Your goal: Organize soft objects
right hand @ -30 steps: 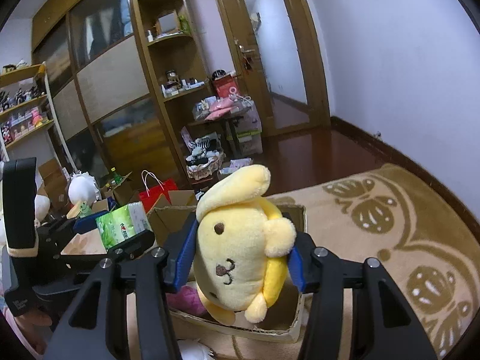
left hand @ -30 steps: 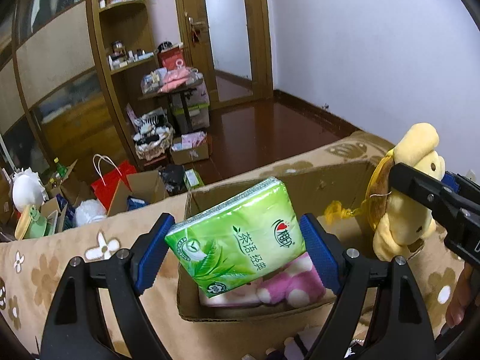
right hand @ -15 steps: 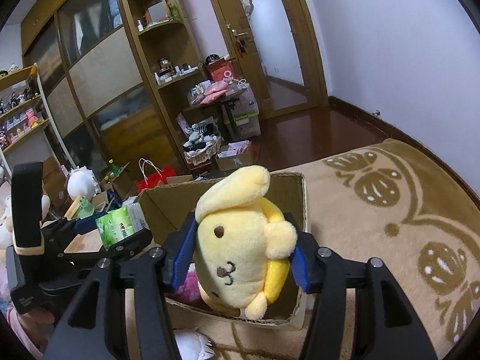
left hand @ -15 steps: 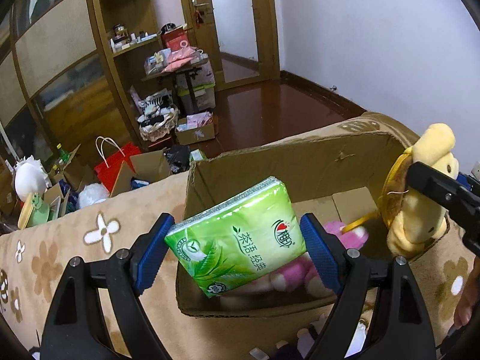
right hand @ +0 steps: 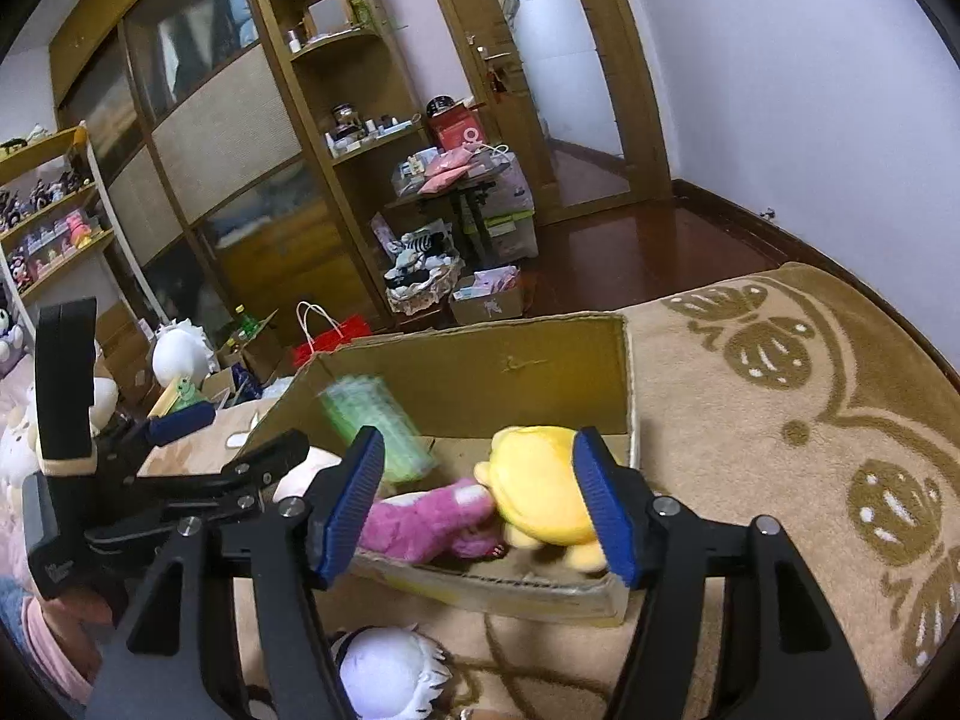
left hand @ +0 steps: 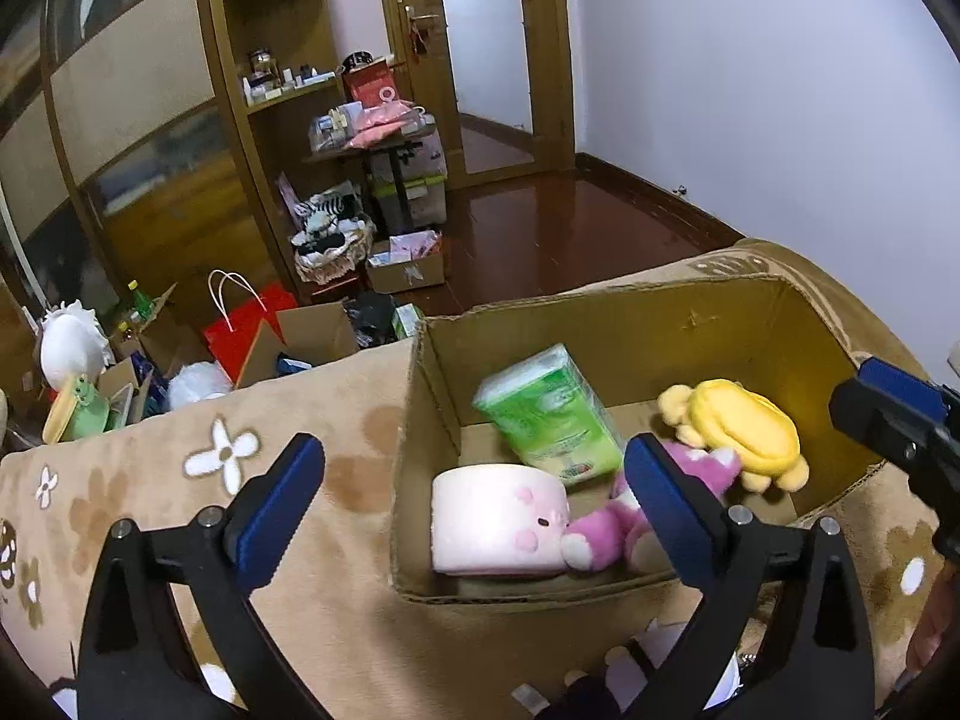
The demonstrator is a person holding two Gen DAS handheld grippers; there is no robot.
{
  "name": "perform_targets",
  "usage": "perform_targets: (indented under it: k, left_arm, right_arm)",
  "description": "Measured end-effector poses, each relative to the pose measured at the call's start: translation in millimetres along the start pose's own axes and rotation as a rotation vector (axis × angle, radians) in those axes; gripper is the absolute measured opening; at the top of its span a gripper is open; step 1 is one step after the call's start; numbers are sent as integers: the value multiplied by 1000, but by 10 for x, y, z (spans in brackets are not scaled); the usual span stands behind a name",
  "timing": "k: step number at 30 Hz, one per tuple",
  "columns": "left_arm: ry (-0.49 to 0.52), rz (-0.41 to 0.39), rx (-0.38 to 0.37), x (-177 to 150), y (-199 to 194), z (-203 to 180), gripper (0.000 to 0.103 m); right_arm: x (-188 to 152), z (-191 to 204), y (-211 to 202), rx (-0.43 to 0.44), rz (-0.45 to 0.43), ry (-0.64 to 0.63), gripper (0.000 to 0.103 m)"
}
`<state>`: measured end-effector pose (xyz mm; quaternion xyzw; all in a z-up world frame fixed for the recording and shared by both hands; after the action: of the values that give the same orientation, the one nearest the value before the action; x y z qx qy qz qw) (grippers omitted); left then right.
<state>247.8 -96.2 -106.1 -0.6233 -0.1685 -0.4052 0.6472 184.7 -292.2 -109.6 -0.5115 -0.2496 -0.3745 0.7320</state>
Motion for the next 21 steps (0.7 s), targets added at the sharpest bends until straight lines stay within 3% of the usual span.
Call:
perform_targets:
  k: [5,8,21]
  left_arm:
    - [22,-3,15,-33,-121,10,100]
    - [25,-7,22,-87,-245,23,100]
    - [-35,14,-7,-472,-722,1,100]
  right_arm:
    - [-33,39,-98,-3,3,-10,78]
    - [-68,25,-182,-5,-2,2,90]
    - [-240,4,-526,-15,24,14,92]
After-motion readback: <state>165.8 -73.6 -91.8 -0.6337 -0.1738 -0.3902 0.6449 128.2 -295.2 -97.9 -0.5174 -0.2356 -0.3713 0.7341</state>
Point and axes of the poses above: each gripper's, at about its wrist camera, not at the fingertips, and y roughly the way its jaws point, z to its left, x to its top, the point moved 6 cm from there along y, roughly the way its jaws point, and after that the axes turned 3 degrees about y, right-handed, at the moved point
